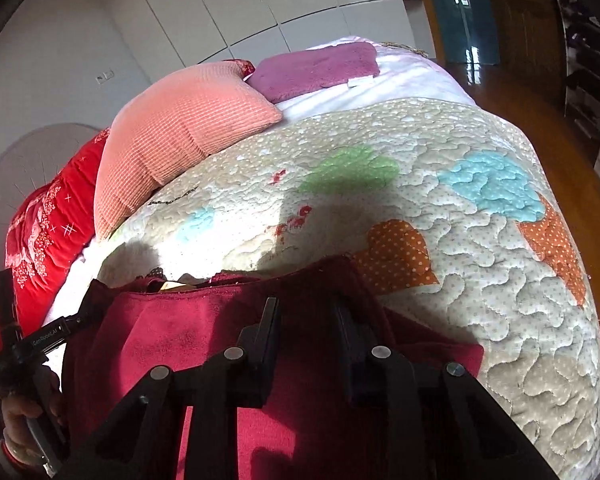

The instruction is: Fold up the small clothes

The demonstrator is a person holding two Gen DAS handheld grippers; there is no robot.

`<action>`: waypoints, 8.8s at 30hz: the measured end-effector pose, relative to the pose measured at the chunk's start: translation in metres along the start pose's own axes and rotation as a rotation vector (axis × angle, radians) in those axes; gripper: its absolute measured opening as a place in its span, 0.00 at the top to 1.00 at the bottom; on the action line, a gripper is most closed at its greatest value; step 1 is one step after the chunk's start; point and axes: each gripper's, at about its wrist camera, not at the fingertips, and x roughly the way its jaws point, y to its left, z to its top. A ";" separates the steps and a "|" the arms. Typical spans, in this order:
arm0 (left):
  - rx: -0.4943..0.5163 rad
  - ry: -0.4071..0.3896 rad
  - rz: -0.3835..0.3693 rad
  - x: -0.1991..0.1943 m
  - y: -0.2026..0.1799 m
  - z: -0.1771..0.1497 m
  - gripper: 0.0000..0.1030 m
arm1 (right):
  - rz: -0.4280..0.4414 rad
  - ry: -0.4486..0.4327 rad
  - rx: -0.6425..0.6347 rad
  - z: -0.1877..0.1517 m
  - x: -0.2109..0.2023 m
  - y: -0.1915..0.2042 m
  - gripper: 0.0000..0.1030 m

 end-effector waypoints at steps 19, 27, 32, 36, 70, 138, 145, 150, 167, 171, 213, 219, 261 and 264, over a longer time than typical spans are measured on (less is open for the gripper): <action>0.118 -0.118 0.029 -0.092 0.001 -0.061 0.24 | -0.042 -0.040 -0.096 -0.064 -0.072 0.030 0.64; 0.102 -0.094 0.054 -0.104 0.008 -0.085 0.24 | -0.029 0.041 -0.090 -0.086 -0.065 0.024 0.61; 0.108 -0.107 0.059 -0.113 0.008 -0.097 0.24 | -0.006 -0.008 -0.158 -0.092 -0.093 0.048 0.55; 0.108 -0.104 0.053 -0.112 0.008 -0.102 0.24 | -0.030 -0.008 -0.156 -0.098 -0.096 0.048 0.54; 0.006 -0.040 -0.069 -0.064 0.044 -0.110 0.23 | -0.224 0.006 -0.233 -0.080 -0.066 0.077 0.55; -0.122 0.018 -0.143 -0.062 0.087 -0.097 0.23 | -0.156 0.283 -0.637 -0.065 0.163 0.329 0.36; -0.132 -0.013 -0.186 -0.057 0.082 -0.095 0.13 | 0.088 0.247 -0.418 -0.032 0.117 0.292 0.84; -0.113 -0.038 -0.291 -0.054 0.071 -0.094 0.13 | 0.184 0.231 -0.330 -0.027 0.098 0.280 0.86; 0.215 -0.115 -0.532 -0.128 -0.067 -0.089 0.84 | 0.258 -0.009 -0.280 0.010 -0.048 0.187 0.89; 0.326 -0.082 -0.564 -0.126 -0.135 -0.093 0.83 | 0.200 -0.057 -0.217 0.018 -0.078 0.122 0.89; 0.424 -0.051 -0.273 -0.101 -0.128 -0.157 0.34 | 0.006 -0.070 0.000 -0.108 -0.141 -0.001 0.70; 0.364 -0.041 -0.233 -0.078 -0.143 -0.124 0.34 | 0.017 -0.120 -0.070 -0.075 -0.125 0.019 0.70; 0.153 0.143 -0.408 -0.018 -0.126 -0.093 0.17 | 0.119 -0.031 0.163 -0.072 -0.059 -0.053 0.22; 0.128 0.179 -0.449 -0.003 -0.131 -0.093 0.16 | 0.193 -0.020 0.190 -0.071 -0.042 -0.054 0.22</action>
